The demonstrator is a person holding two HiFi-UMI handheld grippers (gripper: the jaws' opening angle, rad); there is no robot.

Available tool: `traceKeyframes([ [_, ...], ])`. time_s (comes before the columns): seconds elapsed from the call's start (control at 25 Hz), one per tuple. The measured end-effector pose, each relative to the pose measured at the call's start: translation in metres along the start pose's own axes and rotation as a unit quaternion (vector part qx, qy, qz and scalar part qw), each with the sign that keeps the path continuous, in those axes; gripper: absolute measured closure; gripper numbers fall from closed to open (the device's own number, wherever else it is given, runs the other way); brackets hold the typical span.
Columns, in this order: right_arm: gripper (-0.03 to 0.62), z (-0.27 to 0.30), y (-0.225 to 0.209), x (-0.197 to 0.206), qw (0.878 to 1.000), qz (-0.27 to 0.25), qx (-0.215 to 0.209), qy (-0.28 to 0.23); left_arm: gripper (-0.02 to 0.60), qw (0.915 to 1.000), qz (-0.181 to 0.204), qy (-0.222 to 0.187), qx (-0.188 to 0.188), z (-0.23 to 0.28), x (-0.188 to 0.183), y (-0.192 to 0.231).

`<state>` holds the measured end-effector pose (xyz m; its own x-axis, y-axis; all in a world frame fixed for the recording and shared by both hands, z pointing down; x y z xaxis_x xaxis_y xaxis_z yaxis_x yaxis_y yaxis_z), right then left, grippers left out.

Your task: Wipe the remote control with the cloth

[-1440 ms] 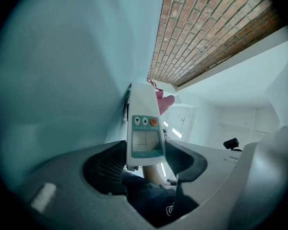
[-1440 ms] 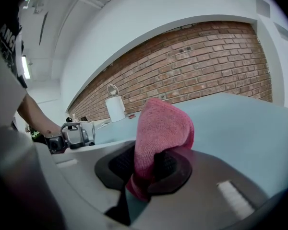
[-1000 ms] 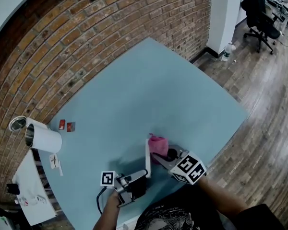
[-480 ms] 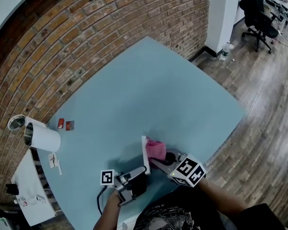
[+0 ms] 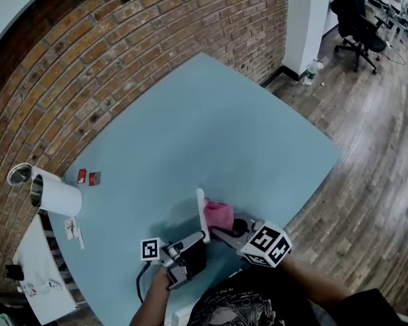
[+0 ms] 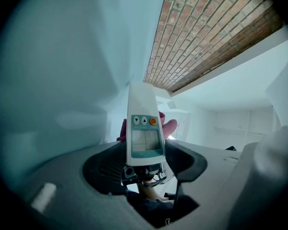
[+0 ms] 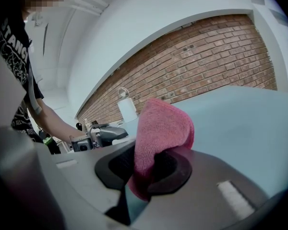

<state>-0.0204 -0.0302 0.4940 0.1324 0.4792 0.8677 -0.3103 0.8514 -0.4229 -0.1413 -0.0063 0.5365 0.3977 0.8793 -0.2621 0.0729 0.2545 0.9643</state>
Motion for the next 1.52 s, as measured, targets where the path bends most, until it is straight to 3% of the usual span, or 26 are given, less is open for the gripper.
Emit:
traceKeyframes([
  [0.76,0.528,-0.021,0.039,0.011,0.999,0.015,0.015,-0.024,0.330,0.9992,0.011,-0.038,0.003,0.006,0.003,0.001],
  [1.0,0.528,-0.025,0.050,0.002,0.998,0.027,0.009,-0.057,0.330,0.9991,0.011,-0.042,0.002,0.009,0.006,0.001],
  [1.28,0.528,-0.019,0.056,0.013,0.999,0.024,0.010,-0.035,0.330,0.9986,0.012,-0.052,-0.003,0.009,0.006,0.001],
  [1.52,0.528,-0.024,0.047,0.019,0.997,0.058,0.021,-0.053,0.331,0.9984,0.030,-0.044,-0.015,-0.001,0.003,-0.001],
])
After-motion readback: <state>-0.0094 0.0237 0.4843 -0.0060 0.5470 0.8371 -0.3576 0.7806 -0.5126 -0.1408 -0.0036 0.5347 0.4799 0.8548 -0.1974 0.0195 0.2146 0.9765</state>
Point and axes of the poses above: the fingertips, and each gripper's own axes: z forward along the fingers, y to its left, x out of its underside, the point moved 6 cm from there along -z, backward along the fingers, and after that the axes turned 10 degrees about -x, right-handed, at the moved point
